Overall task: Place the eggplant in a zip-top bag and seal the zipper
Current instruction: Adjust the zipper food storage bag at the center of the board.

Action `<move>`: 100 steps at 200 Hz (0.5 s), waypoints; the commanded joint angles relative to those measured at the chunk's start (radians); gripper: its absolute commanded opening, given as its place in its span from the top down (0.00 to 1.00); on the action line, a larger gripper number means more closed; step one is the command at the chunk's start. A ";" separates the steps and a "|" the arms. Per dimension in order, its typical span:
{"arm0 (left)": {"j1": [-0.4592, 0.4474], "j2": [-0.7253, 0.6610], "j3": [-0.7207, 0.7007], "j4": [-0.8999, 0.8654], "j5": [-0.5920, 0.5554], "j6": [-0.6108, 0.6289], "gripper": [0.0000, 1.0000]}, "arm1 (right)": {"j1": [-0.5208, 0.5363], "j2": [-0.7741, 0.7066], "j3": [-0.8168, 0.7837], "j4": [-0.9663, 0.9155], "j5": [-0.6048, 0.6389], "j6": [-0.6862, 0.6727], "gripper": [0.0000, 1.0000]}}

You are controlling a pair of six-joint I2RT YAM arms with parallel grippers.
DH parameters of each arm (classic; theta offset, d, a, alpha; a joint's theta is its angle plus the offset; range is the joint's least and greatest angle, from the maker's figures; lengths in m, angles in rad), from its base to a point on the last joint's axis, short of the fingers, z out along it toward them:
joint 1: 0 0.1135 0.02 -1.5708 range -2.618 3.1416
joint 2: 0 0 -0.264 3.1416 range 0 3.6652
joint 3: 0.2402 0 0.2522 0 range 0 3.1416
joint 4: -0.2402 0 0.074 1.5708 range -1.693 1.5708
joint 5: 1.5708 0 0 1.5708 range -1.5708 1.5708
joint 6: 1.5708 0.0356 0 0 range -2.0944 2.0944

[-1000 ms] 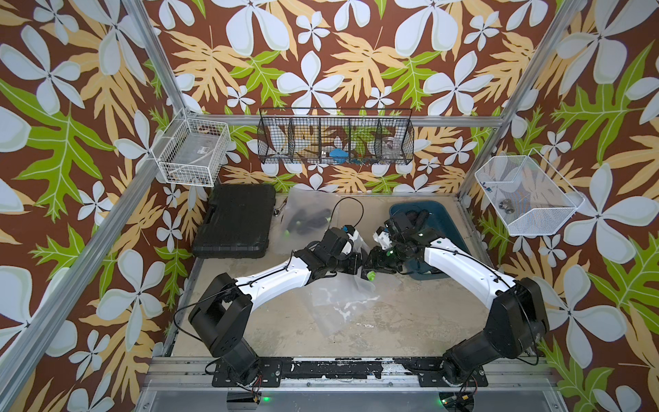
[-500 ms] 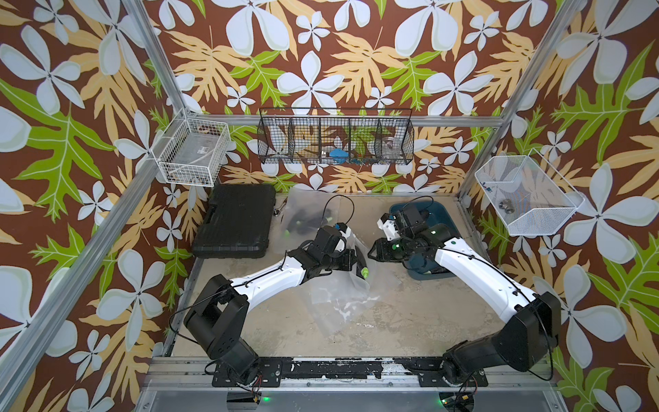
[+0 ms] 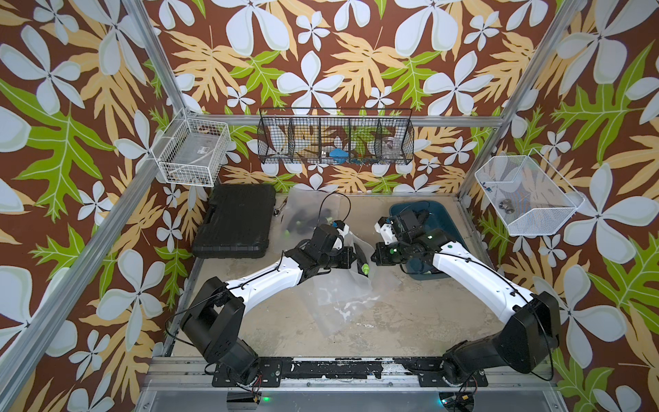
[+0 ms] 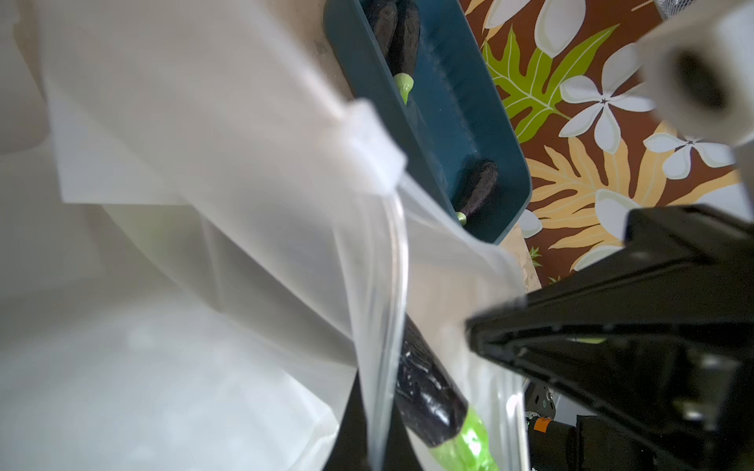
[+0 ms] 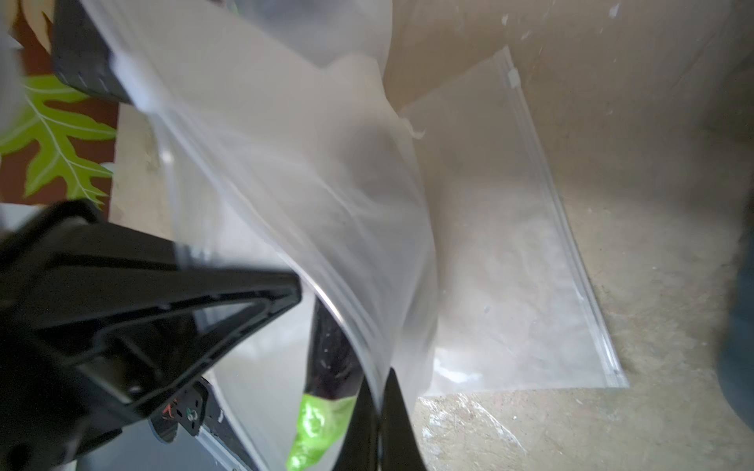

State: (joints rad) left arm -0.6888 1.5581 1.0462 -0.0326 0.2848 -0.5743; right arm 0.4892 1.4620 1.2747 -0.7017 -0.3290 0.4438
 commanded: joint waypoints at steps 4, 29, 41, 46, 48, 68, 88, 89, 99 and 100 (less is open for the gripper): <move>0.013 -0.008 0.001 0.030 0.015 -0.005 0.88 | 0.000 -0.005 0.027 -0.035 0.015 -0.058 1.00; 0.055 -0.033 0.009 0.029 0.101 0.026 0.80 | 0.001 0.029 -0.031 -0.034 -0.019 -0.088 1.00; 0.092 -0.063 0.005 0.033 0.153 0.036 0.76 | 0.002 0.028 -0.053 -0.014 -0.031 -0.091 1.00; 0.110 -0.075 0.005 0.034 0.171 0.042 0.75 | 0.001 0.027 -0.052 -0.010 -0.031 -0.095 1.00; 0.118 -0.080 0.005 0.033 0.179 0.044 0.74 | 0.001 0.026 -0.051 -0.009 -0.033 -0.097 1.00; 0.191 -0.124 -0.001 0.026 0.174 0.087 0.69 | 0.000 0.030 -0.015 -0.024 -0.037 -0.124 1.00; 0.246 -0.124 0.002 0.022 0.180 0.183 0.66 | 0.001 0.029 0.029 -0.047 -0.067 -0.151 1.00; 0.248 -0.123 0.003 0.022 0.181 0.188 0.66 | 0.000 0.028 0.031 -0.048 -0.069 -0.152 1.00; 0.262 -0.117 0.013 0.016 0.194 0.253 0.65 | 0.000 0.026 0.055 -0.066 -0.092 -0.165 1.00; 0.263 -0.117 0.013 0.016 0.195 0.256 0.65 | 0.000 0.025 0.057 -0.068 -0.094 -0.166 1.00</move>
State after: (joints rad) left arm -0.4534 1.4349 1.0466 -0.0174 0.4362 -0.4702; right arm 0.4892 1.4925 1.2877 -0.7376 -0.3702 0.3256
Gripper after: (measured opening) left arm 0.337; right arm 0.052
